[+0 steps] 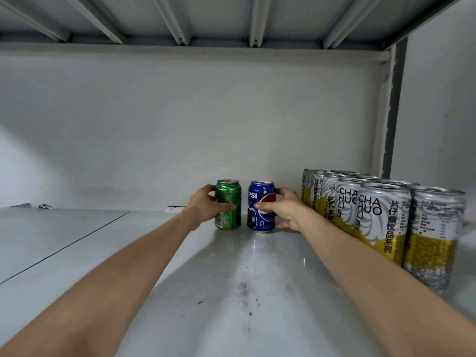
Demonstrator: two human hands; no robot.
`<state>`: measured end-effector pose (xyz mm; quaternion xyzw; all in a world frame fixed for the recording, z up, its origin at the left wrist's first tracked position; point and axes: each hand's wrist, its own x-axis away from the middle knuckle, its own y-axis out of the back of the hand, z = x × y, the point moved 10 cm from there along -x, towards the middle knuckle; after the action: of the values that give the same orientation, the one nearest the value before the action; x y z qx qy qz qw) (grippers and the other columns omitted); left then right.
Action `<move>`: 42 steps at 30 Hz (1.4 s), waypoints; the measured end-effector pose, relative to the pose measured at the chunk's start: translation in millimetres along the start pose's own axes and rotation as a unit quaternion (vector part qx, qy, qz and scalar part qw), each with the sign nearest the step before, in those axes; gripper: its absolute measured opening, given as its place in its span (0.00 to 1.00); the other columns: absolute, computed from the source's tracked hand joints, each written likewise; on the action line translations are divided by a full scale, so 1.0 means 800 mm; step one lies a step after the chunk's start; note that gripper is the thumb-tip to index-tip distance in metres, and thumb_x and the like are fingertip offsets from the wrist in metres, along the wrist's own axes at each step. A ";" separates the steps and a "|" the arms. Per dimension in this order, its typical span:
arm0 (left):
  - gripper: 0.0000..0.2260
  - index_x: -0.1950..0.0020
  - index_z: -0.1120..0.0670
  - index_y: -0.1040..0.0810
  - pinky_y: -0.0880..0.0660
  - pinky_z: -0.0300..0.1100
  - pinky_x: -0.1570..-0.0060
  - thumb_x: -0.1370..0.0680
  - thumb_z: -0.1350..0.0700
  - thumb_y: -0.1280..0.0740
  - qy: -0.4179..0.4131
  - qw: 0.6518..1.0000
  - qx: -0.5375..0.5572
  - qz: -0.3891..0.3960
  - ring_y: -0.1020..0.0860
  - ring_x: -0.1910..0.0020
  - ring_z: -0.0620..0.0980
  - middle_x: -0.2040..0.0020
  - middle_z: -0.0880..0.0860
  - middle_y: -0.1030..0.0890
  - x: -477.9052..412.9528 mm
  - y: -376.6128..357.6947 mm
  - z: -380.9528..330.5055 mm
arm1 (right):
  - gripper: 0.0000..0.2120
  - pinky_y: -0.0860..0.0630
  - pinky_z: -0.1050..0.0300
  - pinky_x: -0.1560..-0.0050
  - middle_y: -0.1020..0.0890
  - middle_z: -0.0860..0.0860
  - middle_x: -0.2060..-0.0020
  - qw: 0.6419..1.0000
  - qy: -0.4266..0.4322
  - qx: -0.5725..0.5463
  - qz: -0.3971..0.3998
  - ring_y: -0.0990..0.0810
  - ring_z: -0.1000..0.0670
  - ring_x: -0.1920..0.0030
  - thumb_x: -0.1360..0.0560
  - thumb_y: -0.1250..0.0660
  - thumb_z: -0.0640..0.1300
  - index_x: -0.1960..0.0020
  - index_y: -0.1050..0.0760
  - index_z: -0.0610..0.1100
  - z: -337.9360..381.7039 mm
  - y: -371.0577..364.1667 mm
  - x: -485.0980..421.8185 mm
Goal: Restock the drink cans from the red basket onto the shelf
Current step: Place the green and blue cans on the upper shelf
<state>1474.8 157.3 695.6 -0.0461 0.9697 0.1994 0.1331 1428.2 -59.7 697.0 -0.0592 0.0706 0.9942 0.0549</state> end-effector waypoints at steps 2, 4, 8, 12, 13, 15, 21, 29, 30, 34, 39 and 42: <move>0.39 0.29 0.54 0.31 0.22 0.54 0.42 0.36 0.52 0.18 -0.001 1.000 -0.008 -0.003 0.21 0.43 0.56 0.41 0.56 0.21 0.001 0.001 -0.001 | 0.37 0.24 0.34 0.41 0.27 0.43 0.33 1.000 0.005 0.008 -0.005 0.28 0.40 0.34 0.33 0.23 0.36 0.28 0.35 0.45 -0.001 0.001 -0.001; 0.38 0.29 0.54 0.32 0.22 0.53 0.42 0.35 0.52 0.19 -0.008 1.000 -0.027 -0.011 0.21 0.43 0.55 0.41 0.56 0.21 0.005 0.002 -0.005 | 0.37 0.23 0.36 0.43 0.26 0.43 0.35 1.000 0.014 0.017 -0.009 0.27 0.40 0.35 0.33 0.23 0.37 0.28 0.35 0.45 -0.001 0.002 -0.003; 0.35 0.28 0.54 0.32 0.23 0.46 0.45 0.31 0.51 0.22 -0.043 0.993 -0.108 -0.031 0.24 0.45 0.52 0.41 0.55 0.23 0.016 0.006 -0.020 | 0.35 0.21 0.43 0.47 0.23 0.46 0.40 0.996 0.052 0.056 -0.038 0.24 0.43 0.39 0.33 0.21 0.40 0.31 0.33 0.45 0.002 0.008 -0.004; 0.34 0.28 0.57 0.34 0.27 0.48 0.44 0.29 0.48 0.24 -0.111 0.955 -0.272 -0.048 0.25 0.41 0.56 0.38 0.58 0.23 0.033 0.010 -0.043 | 0.35 0.23 0.48 0.41 0.23 0.45 0.37 0.962 0.129 0.228 -0.073 0.22 0.44 0.39 0.34 0.21 0.46 0.33 0.34 0.43 0.019 0.013 0.005; 0.34 0.28 0.58 0.35 0.28 0.48 0.44 0.28 0.48 0.25 -0.131 0.938 -0.316 -0.053 0.25 0.40 0.58 0.38 0.59 0.24 0.039 0.010 -0.049 | 0.34 0.23 0.47 0.40 0.23 0.45 0.37 0.949 0.143 0.270 -0.076 0.23 0.44 0.39 0.33 0.22 0.47 0.33 0.35 0.42 0.022 0.011 0.010; 0.33 0.27 0.59 0.37 0.30 0.48 0.43 0.26 0.48 0.27 -0.166 0.906 -0.386 -0.053 0.26 0.39 0.59 0.36 0.60 0.26 0.053 0.010 -0.058 | 0.33 0.23 0.44 0.41 0.24 0.43 0.36 0.919 0.172 0.346 -0.083 0.23 0.41 0.38 0.30 0.24 0.48 0.33 0.37 0.41 0.028 0.006 0.023; 0.34 0.23 0.54 0.41 0.33 0.52 0.33 0.23 0.40 0.35 -0.231 0.815 -0.529 -0.053 0.35 0.29 0.58 0.28 0.56 0.33 0.106 0.012 -0.078 | 0.35 0.29 0.40 0.37 0.30 0.41 0.32 0.794 0.222 0.557 -0.105 0.30 0.40 0.33 0.23 0.35 0.56 0.24 0.47 0.43 0.048 -0.011 0.086; 0.31 0.22 0.49 0.45 0.48 0.58 0.25 0.21 0.35 0.45 -0.232 0.773 -0.588 -0.055 0.46 0.22 0.56 0.21 0.55 0.42 0.205 0.037 -0.082 | 0.32 0.36 0.38 0.32 0.32 0.43 0.29 0.705 0.290 0.632 -0.140 0.33 0.43 0.30 0.22 0.43 0.60 0.24 0.45 0.45 0.067 -0.024 0.202; 0.31 0.22 0.49 0.44 0.48 0.59 0.25 0.21 0.35 0.46 -0.235 0.774 -0.585 -0.056 0.46 0.22 0.56 0.22 0.55 0.41 0.218 0.042 -0.083 | 0.32 0.36 0.38 0.33 0.32 0.44 0.29 0.704 0.291 0.631 -0.146 0.33 0.43 0.30 0.22 0.43 0.61 0.24 0.44 0.46 0.068 -0.023 0.217; 0.29 0.23 0.49 0.41 0.48 0.61 0.26 0.21 0.36 0.45 -0.249 0.786 -0.563 -0.061 0.44 0.22 0.56 0.23 0.55 0.39 0.270 0.059 -0.083 | 0.31 0.38 0.37 0.32 0.32 0.45 0.29 0.700 0.298 0.628 -0.165 0.34 0.44 0.29 0.22 0.45 0.62 0.25 0.42 0.47 0.067 -0.019 0.277; 0.28 0.25 0.49 0.38 0.47 0.62 0.26 0.21 0.37 0.45 -0.270 0.800 -0.533 -0.061 0.43 0.23 0.56 0.25 0.55 0.35 0.338 0.077 -0.091 | 0.30 0.42 0.37 0.29 0.35 0.45 0.26 0.686 0.300 0.635 -0.190 0.37 0.45 0.26 0.21 0.47 0.62 0.25 0.42 0.47 0.066 -0.017 0.351; 0.27 0.25 0.49 0.37 0.48 0.61 0.26 0.21 0.37 0.45 -0.289 0.805 -0.513 -0.074 0.42 0.24 0.55 0.25 0.55 0.34 0.384 0.088 -0.102 | 0.30 0.41 0.36 0.30 0.33 0.43 0.27 0.686 0.306 0.626 -0.208 0.35 0.43 0.27 0.22 0.49 0.61 0.26 0.38 0.45 0.064 -0.015 0.394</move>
<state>1150.2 178.2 709.5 -0.1190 0.6368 0.6612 0.3782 1113.2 -8.4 706.4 -0.3254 0.6758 0.6081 0.2600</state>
